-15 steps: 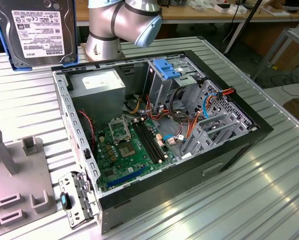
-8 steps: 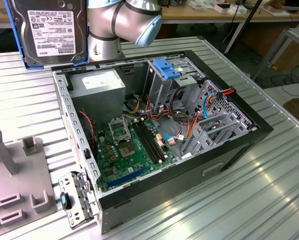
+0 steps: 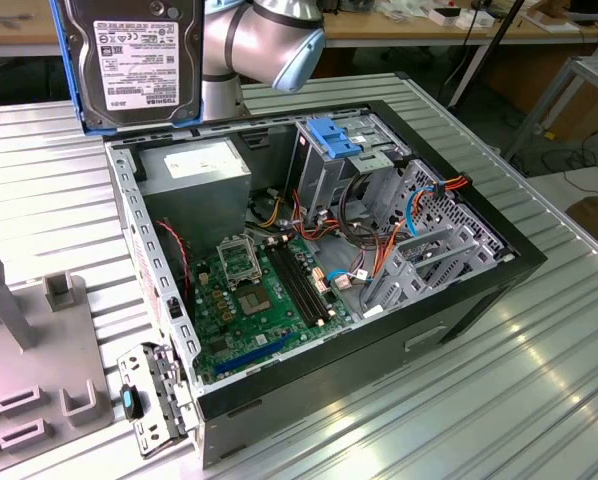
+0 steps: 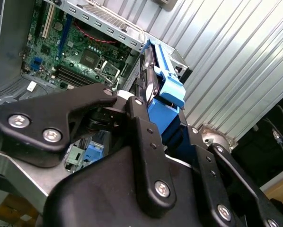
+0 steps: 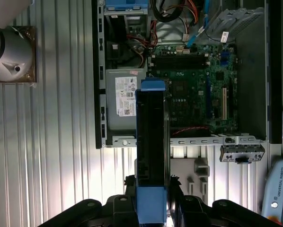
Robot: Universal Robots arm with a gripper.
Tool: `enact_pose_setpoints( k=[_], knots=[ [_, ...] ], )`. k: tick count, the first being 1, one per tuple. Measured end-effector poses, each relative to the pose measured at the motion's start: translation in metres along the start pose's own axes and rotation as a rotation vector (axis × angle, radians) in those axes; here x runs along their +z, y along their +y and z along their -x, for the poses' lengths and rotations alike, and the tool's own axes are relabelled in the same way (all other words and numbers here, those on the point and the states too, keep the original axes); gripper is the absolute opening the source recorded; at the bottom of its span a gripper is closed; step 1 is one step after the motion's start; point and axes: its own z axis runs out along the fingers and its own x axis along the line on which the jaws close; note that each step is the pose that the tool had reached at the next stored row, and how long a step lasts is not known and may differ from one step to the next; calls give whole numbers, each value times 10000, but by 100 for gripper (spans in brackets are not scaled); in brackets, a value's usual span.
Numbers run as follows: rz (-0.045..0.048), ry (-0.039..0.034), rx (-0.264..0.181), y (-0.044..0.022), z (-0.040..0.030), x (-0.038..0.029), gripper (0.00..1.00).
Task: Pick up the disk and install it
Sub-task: 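Pick up the disk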
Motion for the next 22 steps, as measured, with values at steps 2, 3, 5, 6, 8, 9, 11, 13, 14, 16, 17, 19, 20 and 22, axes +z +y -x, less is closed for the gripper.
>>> enact_pose_setpoints(
  k=[2, 3, 5, 6, 8, 9, 11, 13, 14, 16, 17, 19, 20, 22],
  knots=[
    [39, 1, 1, 5, 0, 2, 37],
    [38, 0, 0, 7, 0, 1, 37],
    [38, 0, 0, 8, 0, 0, 37],
    [39, 0, 0, 9, 0, 1, 37],
    [38, 0, -2, 24, -1, 3, 37],
    [38, 0, 0, 50, -2, 5, 37],
    [39, 1, 0, 156, -4, 10, 37],
    [39, 0, 0, 283, -8, 15, 37],
    [38, 0, -1, 319, -9, 16, 37],
    [39, 1, 0, 442, -12, 23, 37],
    [39, 1, -1, 507, -14, 25, 37],
    [38, 0, 0, 625, -17, 29, 37],
    [38, 0, 0, 669, -18, 31, 37],
    [39, 0, 0, 743, -20, 34, 37]
  ],
)
